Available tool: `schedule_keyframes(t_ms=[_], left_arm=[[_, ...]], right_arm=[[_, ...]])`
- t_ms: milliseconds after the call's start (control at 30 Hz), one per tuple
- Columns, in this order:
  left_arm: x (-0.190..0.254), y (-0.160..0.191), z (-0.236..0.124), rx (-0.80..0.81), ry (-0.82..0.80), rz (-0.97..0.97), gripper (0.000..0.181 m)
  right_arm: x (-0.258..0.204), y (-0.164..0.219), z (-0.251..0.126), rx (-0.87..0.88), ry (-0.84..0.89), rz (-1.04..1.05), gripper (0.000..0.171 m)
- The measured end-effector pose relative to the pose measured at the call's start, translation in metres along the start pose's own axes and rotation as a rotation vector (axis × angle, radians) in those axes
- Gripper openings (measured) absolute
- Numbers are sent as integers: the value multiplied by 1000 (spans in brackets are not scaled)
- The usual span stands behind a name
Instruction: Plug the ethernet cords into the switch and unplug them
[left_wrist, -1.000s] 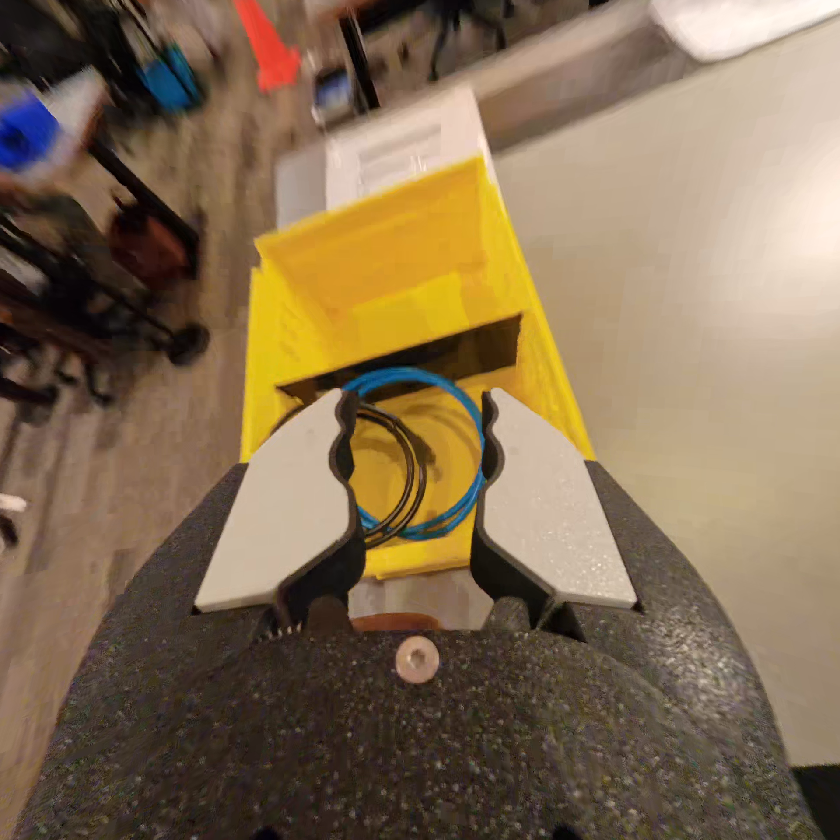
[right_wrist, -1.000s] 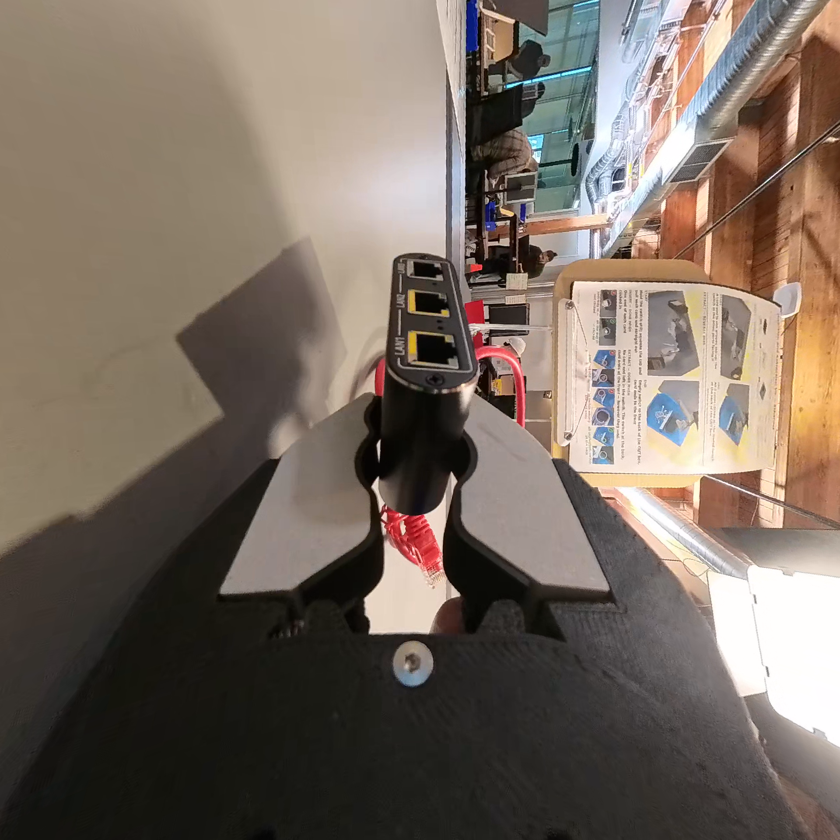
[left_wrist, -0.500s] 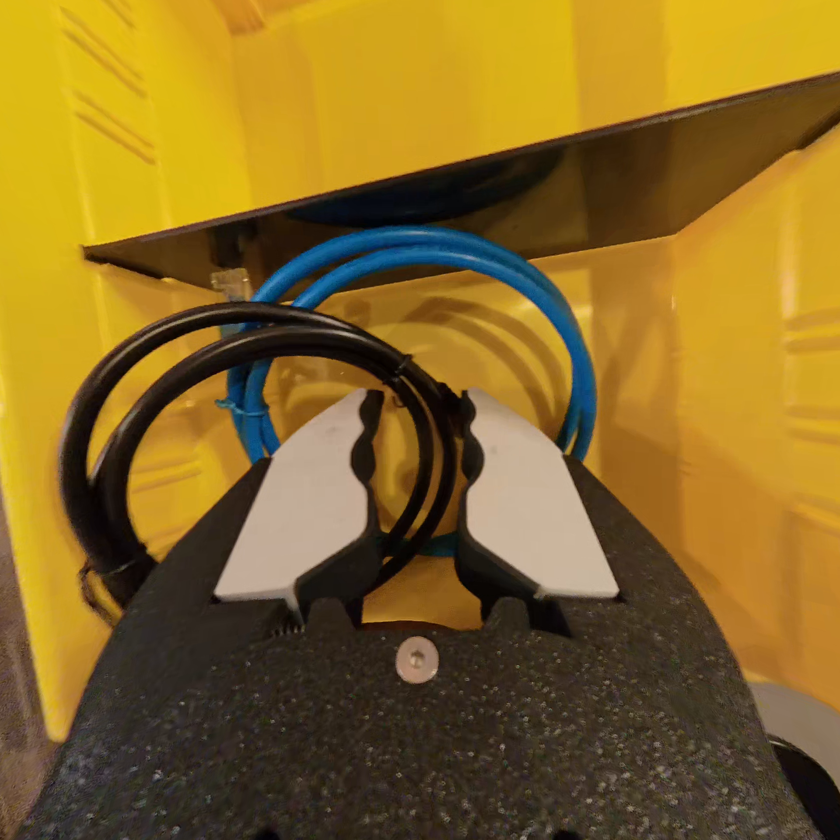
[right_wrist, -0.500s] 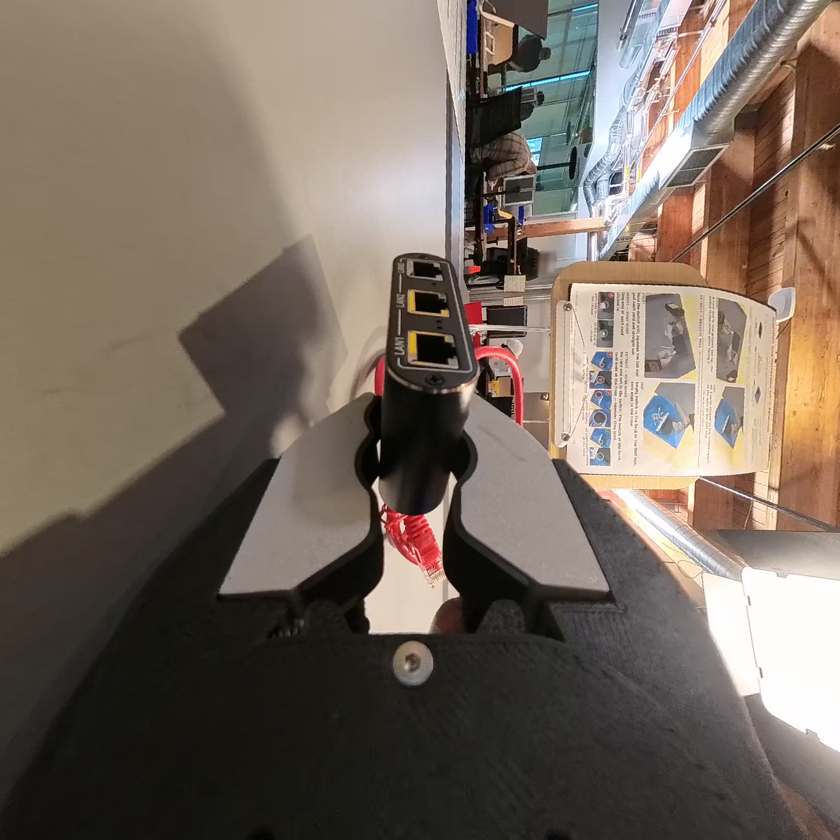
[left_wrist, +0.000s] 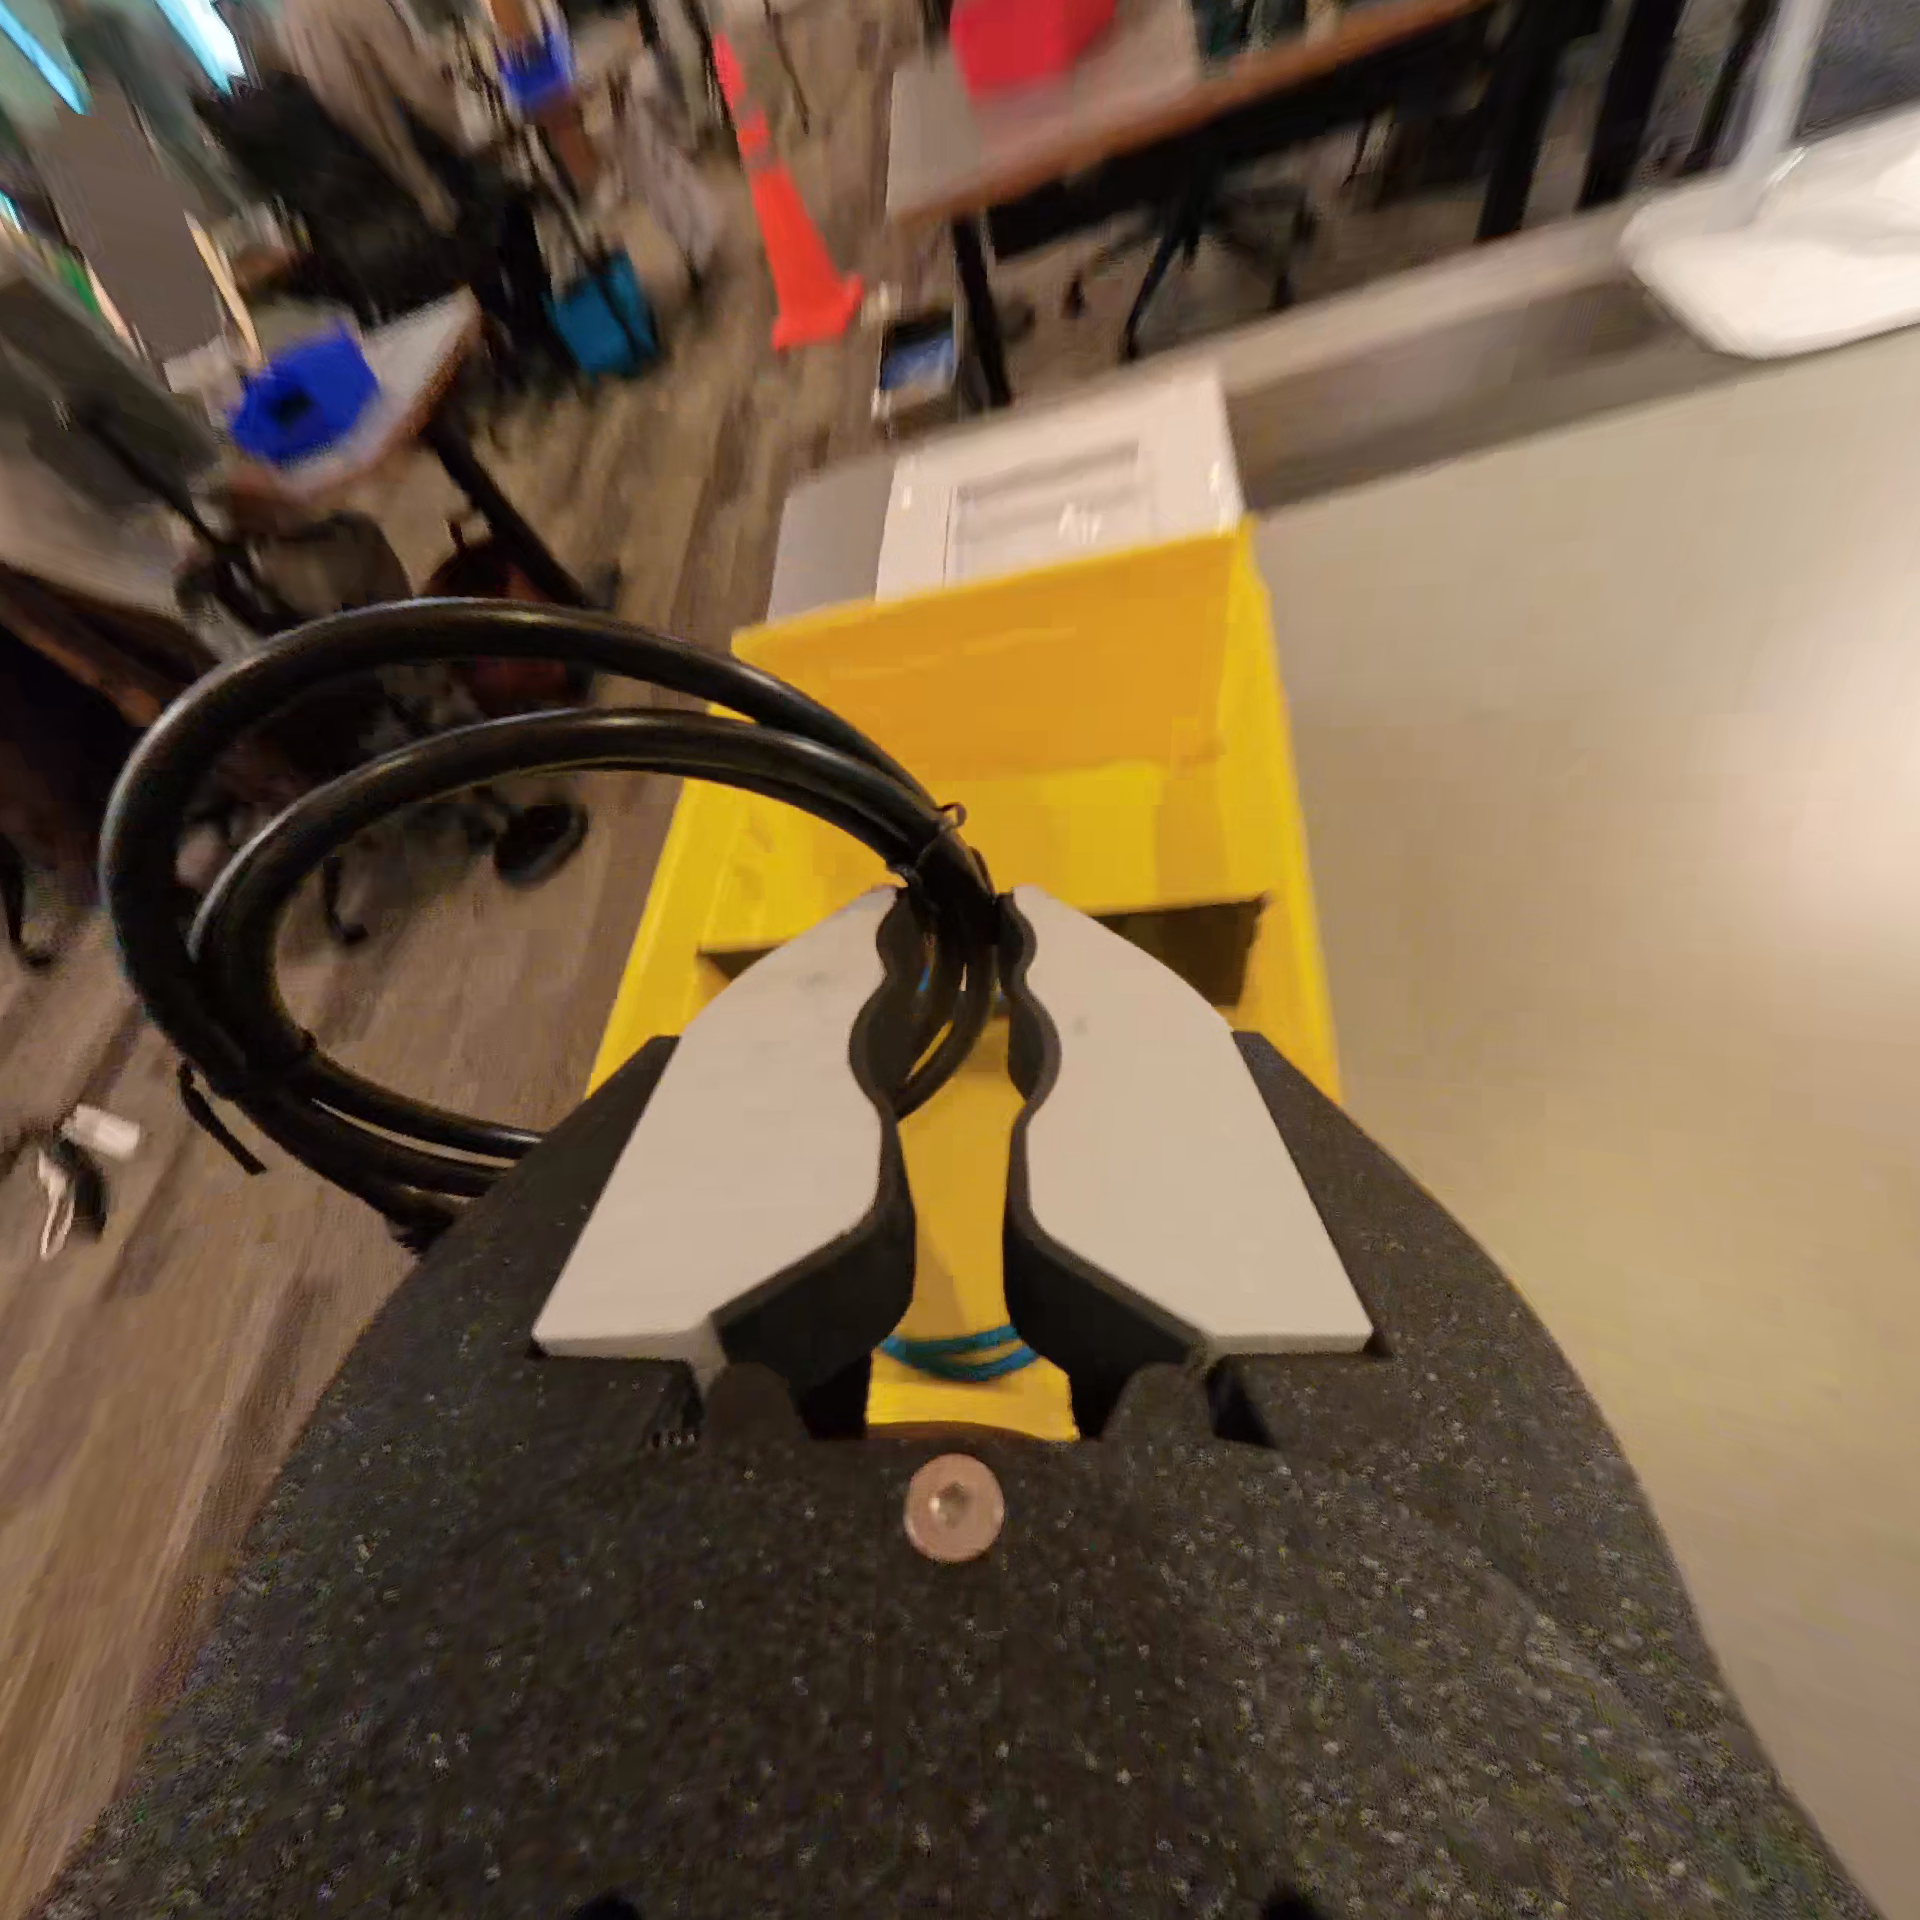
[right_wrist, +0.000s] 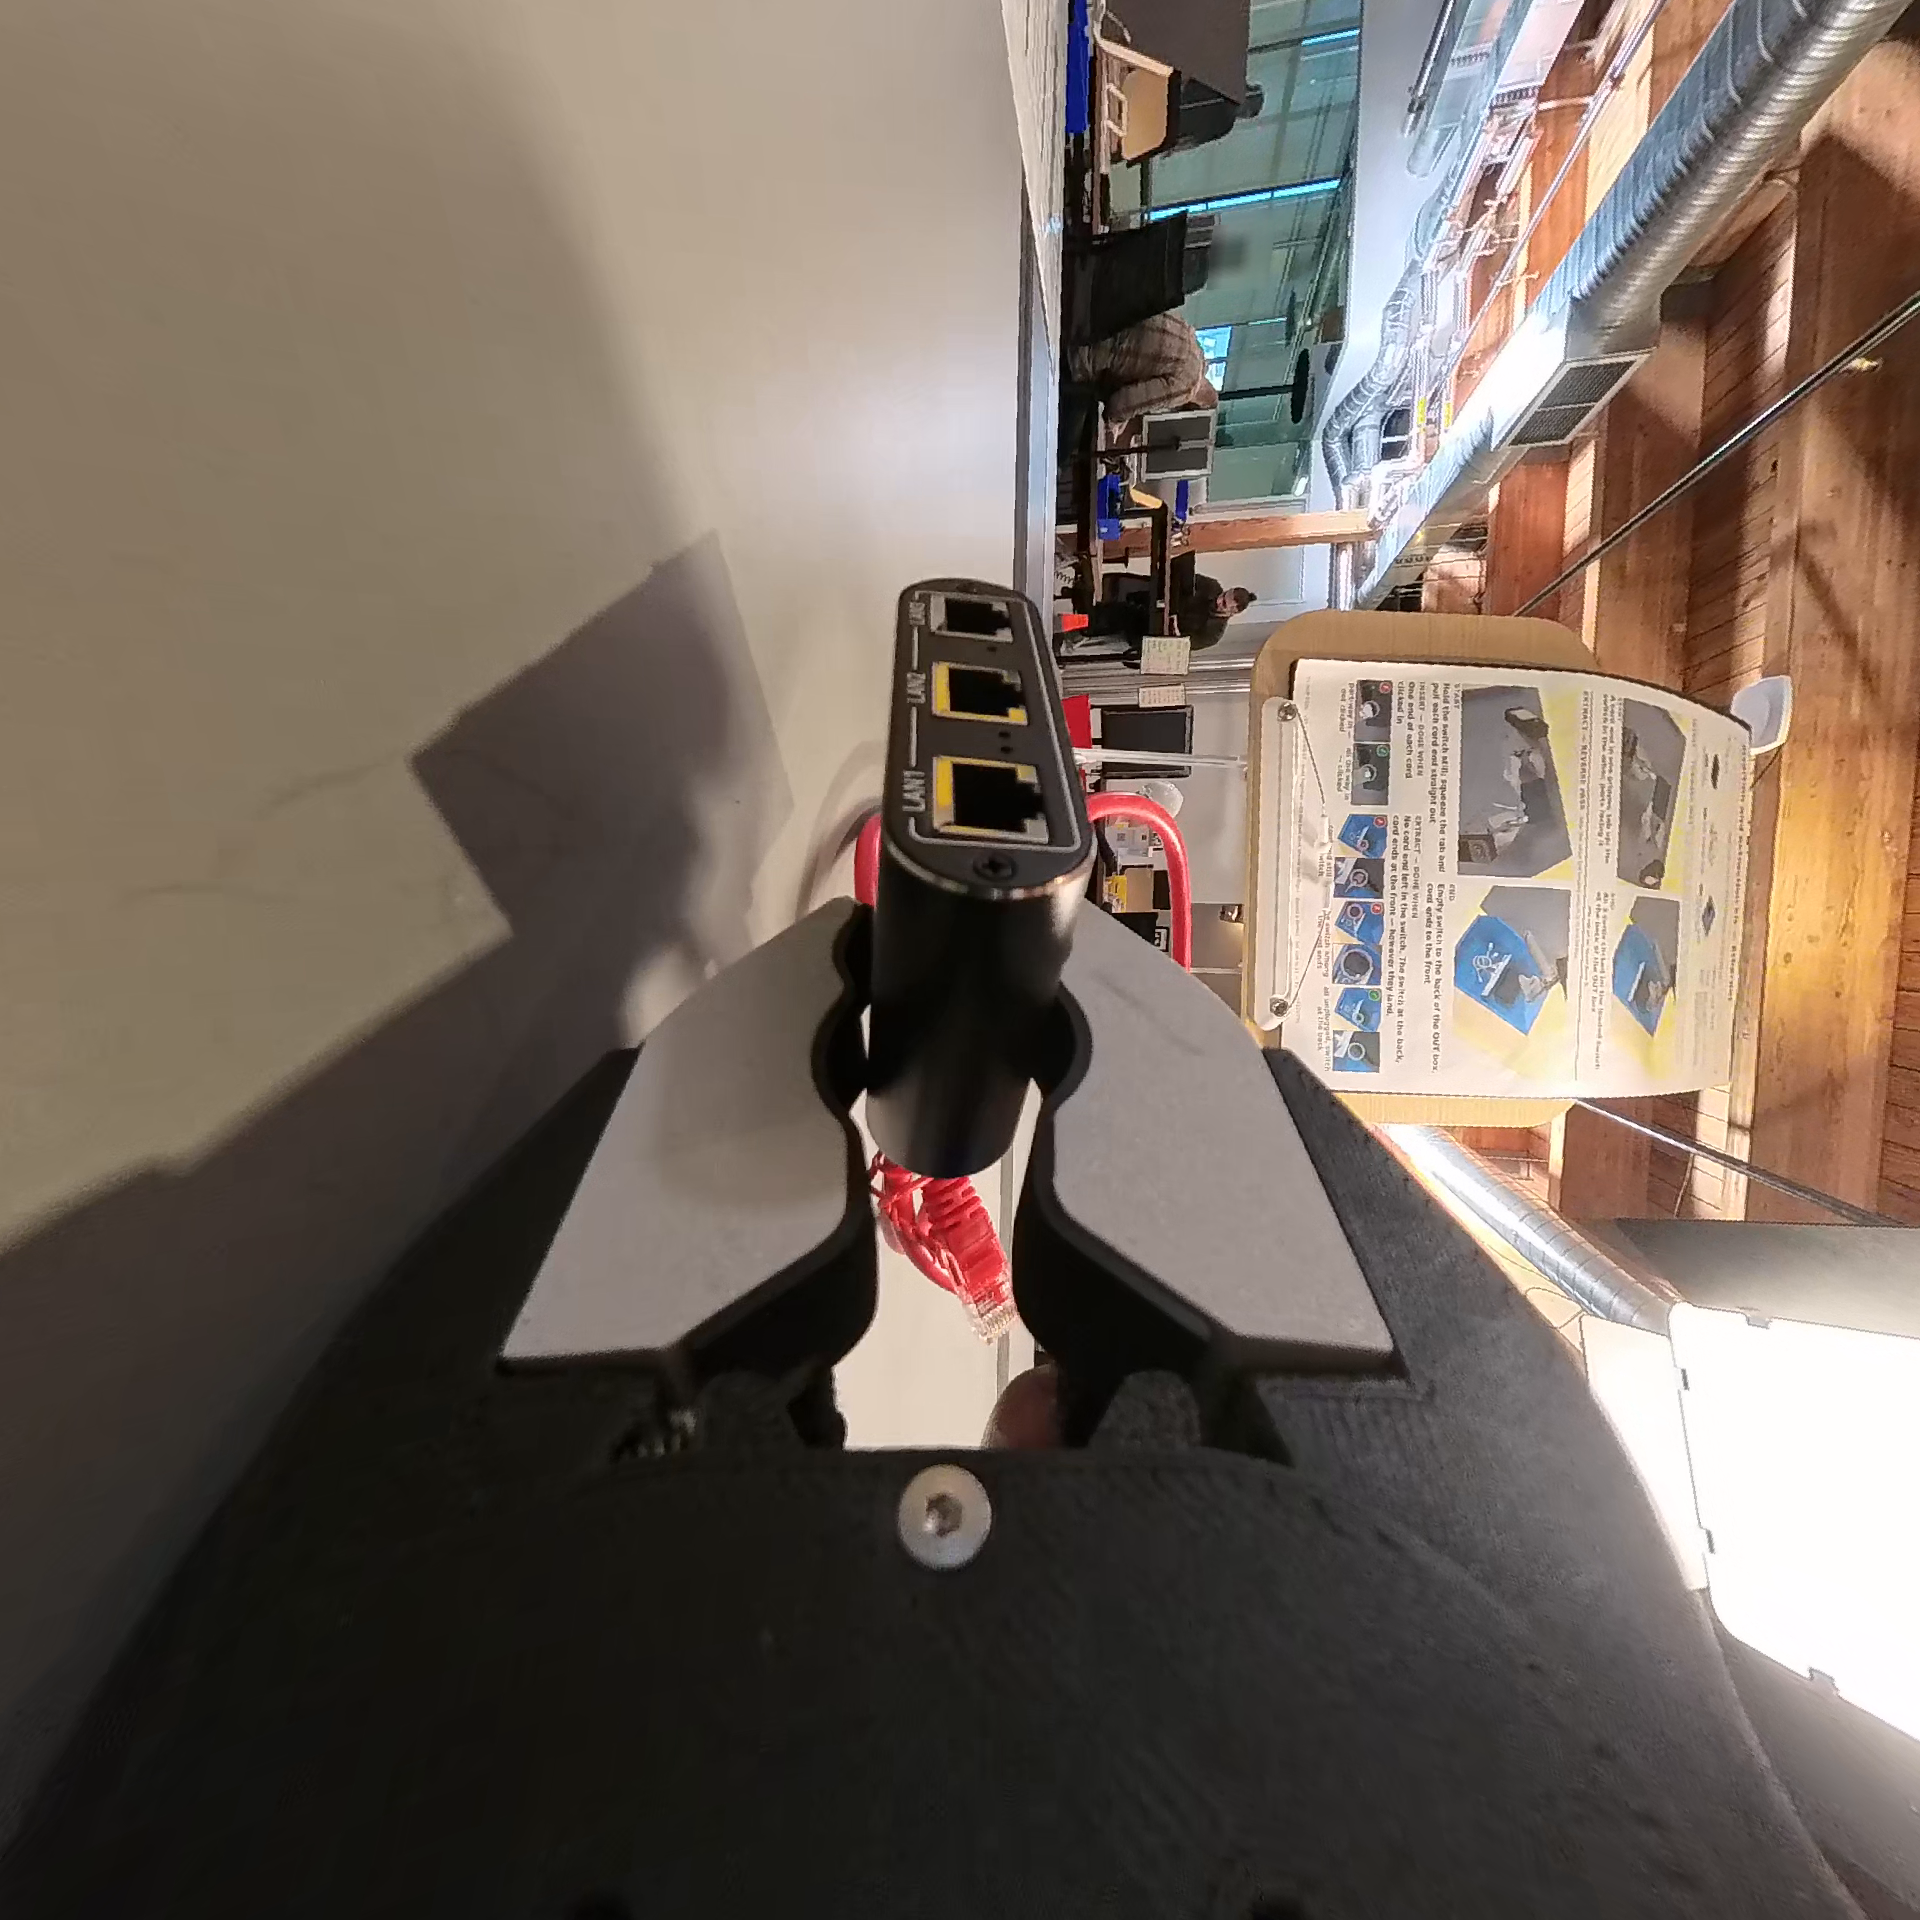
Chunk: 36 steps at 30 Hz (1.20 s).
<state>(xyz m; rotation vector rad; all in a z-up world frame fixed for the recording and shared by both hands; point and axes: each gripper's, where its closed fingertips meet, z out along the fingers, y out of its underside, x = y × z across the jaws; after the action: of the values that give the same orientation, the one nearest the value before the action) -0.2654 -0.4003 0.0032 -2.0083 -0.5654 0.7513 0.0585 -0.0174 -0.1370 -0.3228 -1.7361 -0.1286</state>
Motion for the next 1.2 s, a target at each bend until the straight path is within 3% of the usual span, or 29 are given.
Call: schedule_keyframes(t_ms=[33,233,400,567,733,1200], left_arm=[[9,-19,-11,67,15,13,14],[126,-139,-66,599,398,100,14],[253,-188,-57,921,774,78,14],[351,-173,-45,1085,1062,-58,15],[410,-131,-55,1063,1197,110,15],[453,-95,-90,1083,1360,392,15]], right_arm=[[0,0,0,0,0,1,28],[-1,-1,0,0,-6,-7,28],[-1,-3,-2,7,-8,-34,28],[0,-10,-6,76,-30,18,28],[11,-22,-16,220,-59,160,28],[29,-51,-56,523,-244,441,28]])
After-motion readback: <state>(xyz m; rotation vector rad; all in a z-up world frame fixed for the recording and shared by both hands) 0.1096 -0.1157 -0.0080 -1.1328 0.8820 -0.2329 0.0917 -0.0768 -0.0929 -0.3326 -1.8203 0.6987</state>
